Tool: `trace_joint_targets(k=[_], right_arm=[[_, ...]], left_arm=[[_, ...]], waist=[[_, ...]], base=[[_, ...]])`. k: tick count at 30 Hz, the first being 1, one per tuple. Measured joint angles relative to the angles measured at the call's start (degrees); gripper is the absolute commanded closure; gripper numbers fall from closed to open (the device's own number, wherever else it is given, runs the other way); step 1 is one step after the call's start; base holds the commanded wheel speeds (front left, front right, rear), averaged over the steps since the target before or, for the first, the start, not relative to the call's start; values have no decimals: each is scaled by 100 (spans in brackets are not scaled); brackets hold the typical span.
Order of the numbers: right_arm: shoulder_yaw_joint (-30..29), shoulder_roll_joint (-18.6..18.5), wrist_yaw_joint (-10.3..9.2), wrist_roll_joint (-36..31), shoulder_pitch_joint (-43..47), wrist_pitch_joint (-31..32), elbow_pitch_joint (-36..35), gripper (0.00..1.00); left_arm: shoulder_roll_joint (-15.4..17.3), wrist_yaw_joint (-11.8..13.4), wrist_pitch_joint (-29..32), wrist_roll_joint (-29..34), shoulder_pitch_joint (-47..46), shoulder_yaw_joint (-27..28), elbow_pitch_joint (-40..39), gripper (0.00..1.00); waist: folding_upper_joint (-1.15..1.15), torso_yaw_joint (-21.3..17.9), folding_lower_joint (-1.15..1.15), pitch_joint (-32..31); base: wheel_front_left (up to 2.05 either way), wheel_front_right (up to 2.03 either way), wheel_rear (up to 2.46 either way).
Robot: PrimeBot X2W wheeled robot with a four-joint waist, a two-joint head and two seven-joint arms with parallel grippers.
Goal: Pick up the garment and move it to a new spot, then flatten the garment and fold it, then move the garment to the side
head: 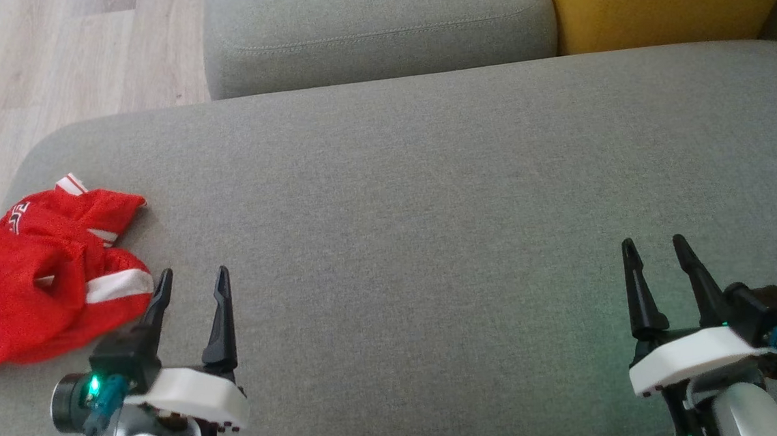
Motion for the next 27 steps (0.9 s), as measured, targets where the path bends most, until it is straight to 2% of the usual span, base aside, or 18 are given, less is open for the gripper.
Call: trace_joint_targets(k=[14, 27], right_arm=[[46, 59, 0, -250, -109, -101, 140, 0], [51, 62, 0, -182, -108, -100, 234, 0]], left_arm=[[-205, -305, -242, 527, 121, 154, 243, 0], [-386, -479, -242, 639, 120, 432, 459, 0]], waist=[[0, -6, 0, -34], [0, -20, 0, -53]], base=[[0, 0, 0], [0, 0, 0]])
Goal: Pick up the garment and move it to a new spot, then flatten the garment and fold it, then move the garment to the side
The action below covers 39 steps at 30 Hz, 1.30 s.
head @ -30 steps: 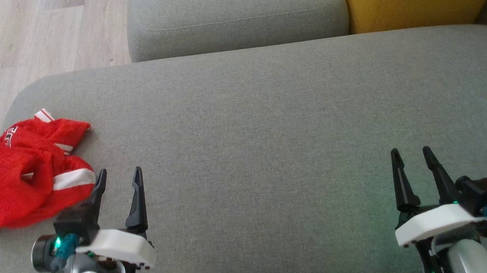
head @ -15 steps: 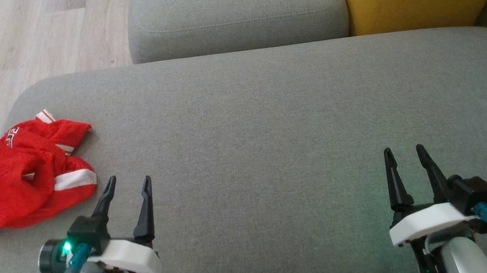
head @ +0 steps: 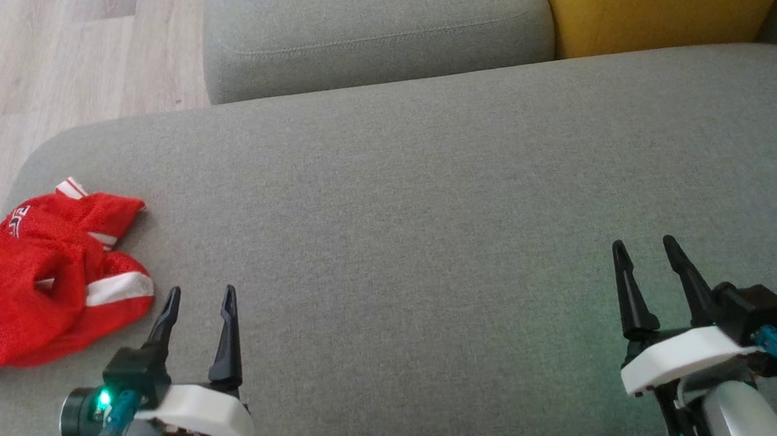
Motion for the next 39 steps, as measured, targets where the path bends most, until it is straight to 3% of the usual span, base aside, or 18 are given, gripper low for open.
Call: trace_joint_targets(k=[23, 30, 39], right_arm=[[-47, 0, 0, -4, 1, 0, 11, 0], [13, 1, 0, -10, 2, 11, -243, 0], [254, 5, 0, -10, 6, 88, -512, 0]], left_arm=[[-216, -242, 0, 216, -4, 320, 156, 0], [-289, -266, 0, 236, -23, 375, 170, 0], [-294, -285, 0, 236, -25, 688, 156, 0]], waist=[[0, 143, 0, -3], [0, 636, 0, -5], [0, 1611, 0, 10]], base=[[0, 0, 0], [0, 0, 0], [0, 0, 0]])
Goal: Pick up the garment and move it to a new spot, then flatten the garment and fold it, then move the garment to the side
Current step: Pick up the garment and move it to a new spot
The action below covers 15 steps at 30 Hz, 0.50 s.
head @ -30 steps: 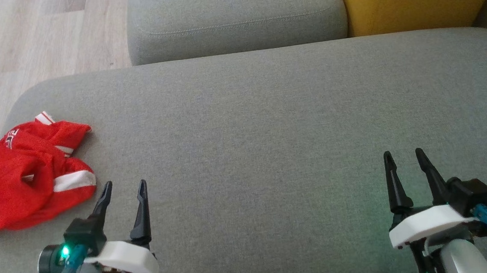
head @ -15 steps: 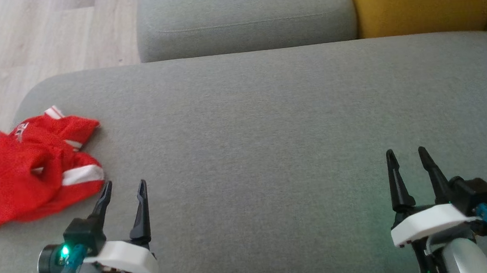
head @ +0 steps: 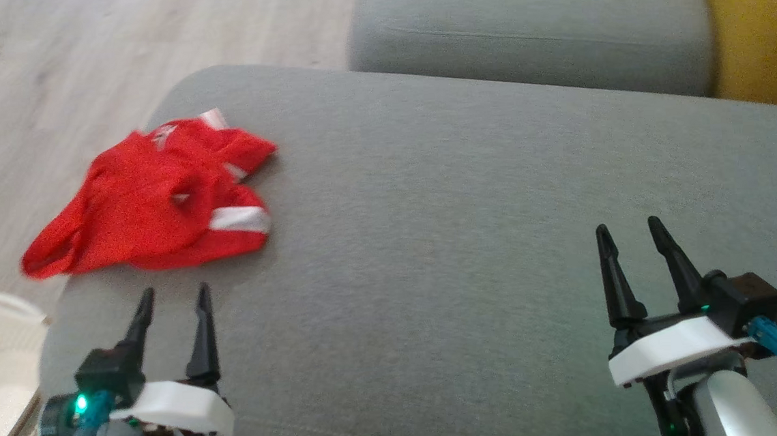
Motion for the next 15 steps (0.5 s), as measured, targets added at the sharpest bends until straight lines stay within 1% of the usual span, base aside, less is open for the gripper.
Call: trace_joint_targets(k=[1, 9, 12, 15], right_arm=[[0, 0, 0, 0, 0, 0, 0, 0], [133, 4, 0, -42, 3, 52, -94, 0], [158, 5, 0, -41, 4, 66, -115, 0], [177, 5, 0, -40, 4, 66, -116, 0]], left_arm=[[0, 0, 0, 0, 0, 0, 0, 0], [51, 26, -1, 1, 2, 269, -65, 0], [51, 24, -1, 9, 3, 360, -92, 0], [53, 18, -1, 49, 3, 387, -103, 0]], waist=[[0, 0, 0, 0], [0, 793, 0, 3], [0, 982, 0, 0], [0, 1091, 0, 3]], base=[[0, 0, 0], [0, 0, 0], [0, 0, 0], [0, 0, 0]])
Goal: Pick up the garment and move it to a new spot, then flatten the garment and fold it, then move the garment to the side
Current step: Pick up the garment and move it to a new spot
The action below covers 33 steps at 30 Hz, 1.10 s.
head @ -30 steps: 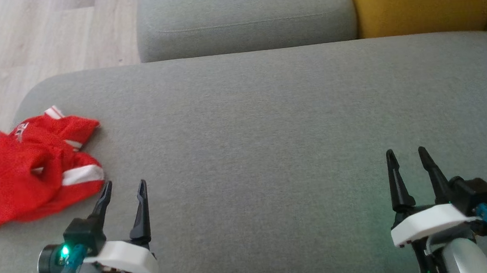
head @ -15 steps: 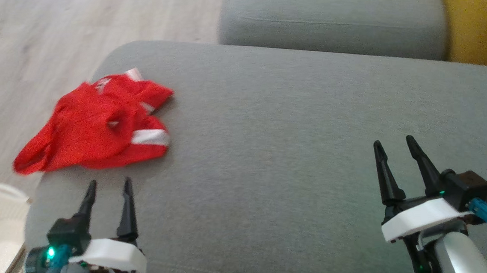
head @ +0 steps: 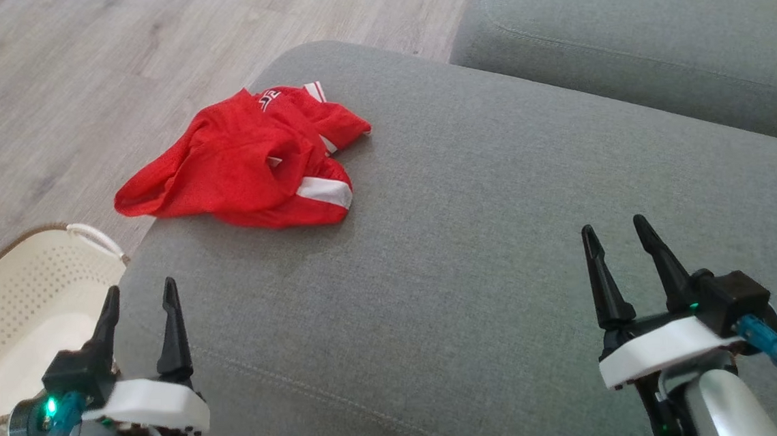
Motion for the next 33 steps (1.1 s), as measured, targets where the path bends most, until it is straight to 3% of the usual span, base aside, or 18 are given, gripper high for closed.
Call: trace_joint_targets(k=[15, 21, 26, 33], right_arm=[[8, 0, 0, 41, 0, 93, -58, 0], [-69, -13, 0, -123, -146, 367, -365, 0], [-88, -190, 0, -213, -475, 626, -682, 0], [-136, -347, 0, -212, -579, 815, -896, 0]], left_arm=[[-81, -85, 1, 51, -80, 20, -55, 0], [-119, -188, -1, 48, -1005, 21, 157, 0], [-166, -236, -35, -103, -2026, 119, 868, 0], [-75, -358, 122, -271, -3088, 187, 2783, 0]], waist=[[0, 15, 0, 132], [0, -110, 0, 536], [0, -308, 1, 1038], [0, -730, 2, 1586]], base=[[0, 0, 0], [0, 0, 0], [0, 0, 0], [0, 0, 0]])
